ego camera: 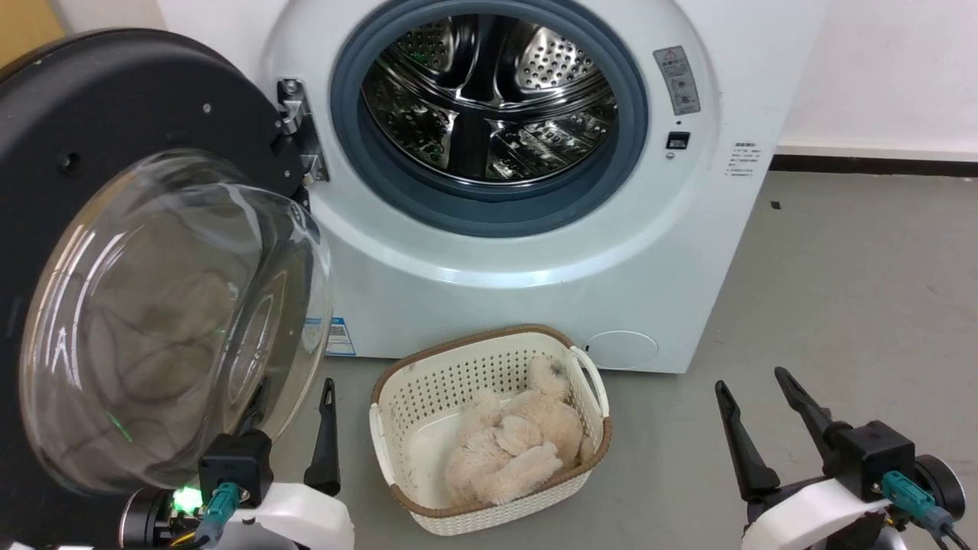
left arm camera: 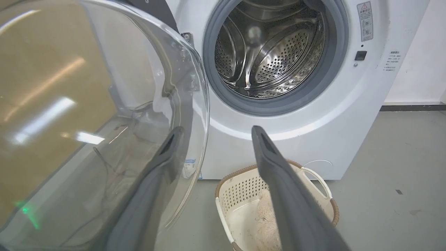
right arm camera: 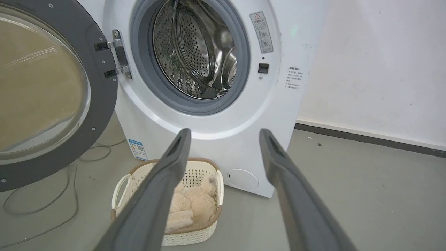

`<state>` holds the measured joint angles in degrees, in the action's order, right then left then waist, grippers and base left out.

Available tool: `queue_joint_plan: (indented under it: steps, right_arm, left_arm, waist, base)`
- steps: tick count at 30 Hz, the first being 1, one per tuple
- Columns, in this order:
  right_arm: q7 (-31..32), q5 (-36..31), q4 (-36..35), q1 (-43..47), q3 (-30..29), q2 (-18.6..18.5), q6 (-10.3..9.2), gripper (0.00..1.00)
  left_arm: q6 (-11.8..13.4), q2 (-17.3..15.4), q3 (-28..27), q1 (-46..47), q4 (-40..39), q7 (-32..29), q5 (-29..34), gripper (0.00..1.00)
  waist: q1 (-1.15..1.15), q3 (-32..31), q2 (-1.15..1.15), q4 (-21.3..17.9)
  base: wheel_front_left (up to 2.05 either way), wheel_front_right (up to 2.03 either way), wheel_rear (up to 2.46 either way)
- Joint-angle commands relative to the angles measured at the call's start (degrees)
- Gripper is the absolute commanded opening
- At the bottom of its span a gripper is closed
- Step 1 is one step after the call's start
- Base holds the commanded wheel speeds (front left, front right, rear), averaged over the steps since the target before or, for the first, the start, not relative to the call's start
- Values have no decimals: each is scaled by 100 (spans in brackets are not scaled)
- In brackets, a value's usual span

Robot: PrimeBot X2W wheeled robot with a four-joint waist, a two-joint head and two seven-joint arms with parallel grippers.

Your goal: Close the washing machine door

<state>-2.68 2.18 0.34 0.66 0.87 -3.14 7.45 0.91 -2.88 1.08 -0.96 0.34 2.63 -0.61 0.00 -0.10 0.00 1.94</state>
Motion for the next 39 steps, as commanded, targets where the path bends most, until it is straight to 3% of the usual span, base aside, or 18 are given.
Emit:
queue_joint_plan:
  steps: [1,39]
  right_arm:
    - [-49,84,-11,40,20,5,1,100]
    - [-504,482,128,0,508,-50,2,100]
  left_arm:
    - [42,-5,15,-49,-7,53,-17,100]
    - [238,-67,53,-196,-146,508,-80,100]
  waist:
    - [0,-2,0,30]
    - [0,-31,0,1328]
  base:
    - [0,0,0]
    - [0,0,0]
